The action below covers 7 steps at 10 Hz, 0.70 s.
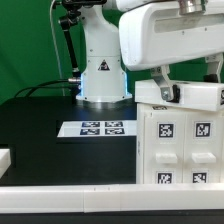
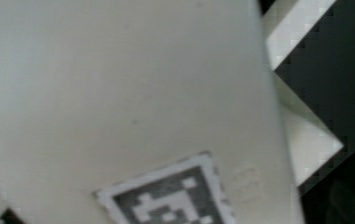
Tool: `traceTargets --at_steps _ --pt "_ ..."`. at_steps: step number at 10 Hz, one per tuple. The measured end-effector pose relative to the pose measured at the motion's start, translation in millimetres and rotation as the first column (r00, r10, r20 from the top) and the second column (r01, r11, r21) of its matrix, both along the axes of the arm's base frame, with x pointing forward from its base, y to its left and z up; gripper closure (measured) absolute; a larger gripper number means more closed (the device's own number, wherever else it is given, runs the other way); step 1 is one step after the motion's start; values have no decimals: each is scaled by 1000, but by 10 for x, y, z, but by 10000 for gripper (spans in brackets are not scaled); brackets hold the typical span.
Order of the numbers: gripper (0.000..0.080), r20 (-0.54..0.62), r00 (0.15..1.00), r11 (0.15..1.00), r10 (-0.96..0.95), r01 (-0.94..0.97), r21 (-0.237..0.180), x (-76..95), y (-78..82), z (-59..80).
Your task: Assemble cabinet
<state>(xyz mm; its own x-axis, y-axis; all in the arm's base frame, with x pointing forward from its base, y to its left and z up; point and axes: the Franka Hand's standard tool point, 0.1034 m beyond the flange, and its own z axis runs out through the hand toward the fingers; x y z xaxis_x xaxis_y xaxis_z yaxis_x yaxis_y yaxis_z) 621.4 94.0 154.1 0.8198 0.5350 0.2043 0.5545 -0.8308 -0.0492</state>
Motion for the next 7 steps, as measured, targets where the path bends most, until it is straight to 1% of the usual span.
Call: traceTargets --at_steps 1,2,4,7 --pt "116 -1 1000 1000 -19 19 2 8 -34 3" --pt "236 -5 999 999 -42 42 5 7 -42 1" --pt "236 -12 997 997 -81 81 11 8 -52 -2" --pt "236 -40 950 950 -308 310 40 25 -91 -4"
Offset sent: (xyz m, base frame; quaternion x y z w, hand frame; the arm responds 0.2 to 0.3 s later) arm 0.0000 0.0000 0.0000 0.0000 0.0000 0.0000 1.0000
